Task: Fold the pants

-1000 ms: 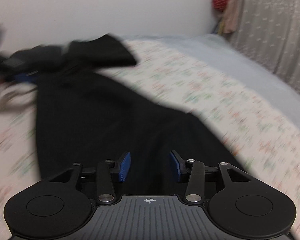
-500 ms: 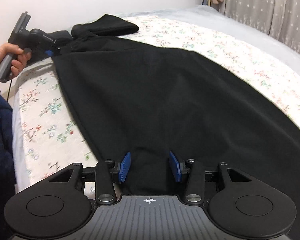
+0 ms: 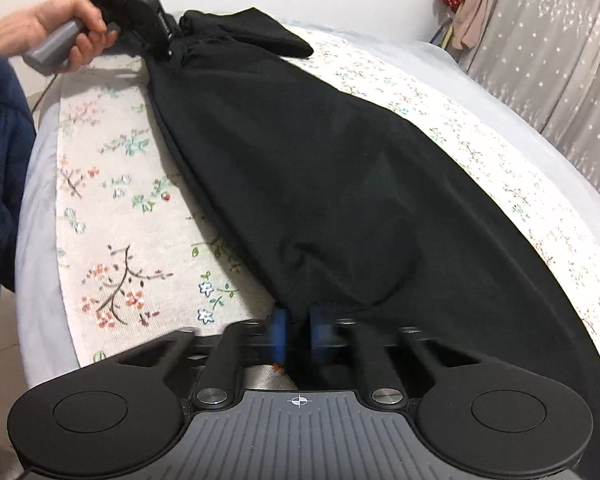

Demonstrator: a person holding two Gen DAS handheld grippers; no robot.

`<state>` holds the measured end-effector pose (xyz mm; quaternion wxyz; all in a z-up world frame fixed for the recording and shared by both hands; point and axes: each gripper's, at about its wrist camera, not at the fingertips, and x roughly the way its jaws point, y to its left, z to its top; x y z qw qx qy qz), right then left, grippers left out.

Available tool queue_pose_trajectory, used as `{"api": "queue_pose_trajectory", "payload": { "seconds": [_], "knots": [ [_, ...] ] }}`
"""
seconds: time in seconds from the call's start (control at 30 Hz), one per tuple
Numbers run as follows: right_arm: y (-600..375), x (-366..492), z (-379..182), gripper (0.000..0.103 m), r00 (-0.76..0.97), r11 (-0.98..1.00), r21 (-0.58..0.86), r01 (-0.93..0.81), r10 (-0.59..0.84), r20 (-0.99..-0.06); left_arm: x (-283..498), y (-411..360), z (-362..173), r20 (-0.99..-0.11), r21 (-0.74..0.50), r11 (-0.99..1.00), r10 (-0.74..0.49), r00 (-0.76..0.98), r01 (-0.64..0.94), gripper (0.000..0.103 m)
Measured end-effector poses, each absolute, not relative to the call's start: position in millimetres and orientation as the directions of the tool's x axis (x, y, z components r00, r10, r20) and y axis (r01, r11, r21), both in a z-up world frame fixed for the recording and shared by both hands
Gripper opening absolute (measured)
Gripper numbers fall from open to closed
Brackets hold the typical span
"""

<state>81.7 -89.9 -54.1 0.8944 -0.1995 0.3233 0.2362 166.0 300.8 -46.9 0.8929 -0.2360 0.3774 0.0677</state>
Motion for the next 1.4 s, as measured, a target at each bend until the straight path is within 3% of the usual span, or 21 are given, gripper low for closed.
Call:
{"api": "queue_pose_trajectory", "payload": {
  "seconds": [0.1,0.23,0.33,0.4,0.43,0.47,0.53,0.57,0.67,0.77,0.83,0.93,1.1,1.27,1.4],
  "knots": [
    [-100,74,-36,0.002,0.685,0.827,-0.150,-0.541,0.331,-0.650,161,302,-34,-0.699,-0.338,0.900,-0.045,0.714,-0.275,0.017],
    [-104,71,-39,0.002,0.689,0.829,-0.172,-0.532,0.306,-0.658,169,294,-54,-0.776,-0.231,0.933,-0.006,0.631,-0.276,0.019],
    [-105,81,-66,0.006,0.679,0.829,-0.181,-0.530,0.286,-0.677,166,302,-56,-0.786,-0.231,0.928,0.000,0.619,-0.294,0.038],
    [-110,80,-63,0.019,0.676,0.828,-0.175,-0.533,0.293,-0.676,163,306,-47,-0.801,-0.209,0.937,0.000,0.598,-0.279,0.055],
    [-116,79,-57,0.033,0.667,0.836,-0.158,-0.526,0.291,-0.686,158,309,-38,-0.802,-0.185,0.942,0.019,0.597,-0.280,0.062],
    [-124,76,-50,0.048,0.661,0.839,-0.134,-0.527,0.306,-0.685,151,311,-28,-0.794,-0.161,0.946,0.046,0.606,-0.282,0.064],
    [-151,68,-30,0.067,0.665,0.836,-0.097,-0.541,0.354,-0.658,141,312,-1,-0.770,-0.128,0.952,0.081,0.633,-0.277,0.066],
    [-168,67,-19,0.071,0.689,0.845,-0.094,-0.527,0.360,-0.630,137,310,11,-0.756,-0.118,0.954,0.095,0.648,-0.277,0.067],
    [-247,70,12,0.071,0.774,0.927,-0.015,-0.375,0.305,-0.555,136,290,51,-0.697,-0.113,0.964,0.095,0.711,-0.239,0.075],
    [-341,78,24,0.071,0.840,0.984,0.128,-0.121,0.170,-0.515,155,239,71,-0.658,-0.135,0.985,-0.005,0.753,-0.111,0.083],
    [-394,82,19,0.070,0.856,0.979,0.201,0.026,0.082,-0.510,178,190,73,-0.645,-0.133,0.991,-0.076,0.760,-0.014,0.086],
    [-452,84,5,0.061,0.843,0.949,0.260,0.178,-0.011,-0.538,220,110,56,-0.659,-0.102,0.988,-0.152,0.737,0.113,0.086],
    [-488,96,-22,0.057,0.801,0.924,0.274,0.268,-0.056,-0.597,288,12,-9,-0.747,0.028,0.983,-0.101,0.658,0.182,0.086],
    [-488,97,-52,0.057,0.747,0.943,0.184,0.277,-0.091,-0.658,312,-4,-44,-0.754,-0.012,0.985,-0.122,0.646,0.172,0.086],
    [-492,93,-61,0.054,0.750,0.959,0.146,0.241,-0.088,-0.655,326,-9,-55,-0.744,0.022,0.985,-0.100,0.661,0.174,0.086]
  ]
}}
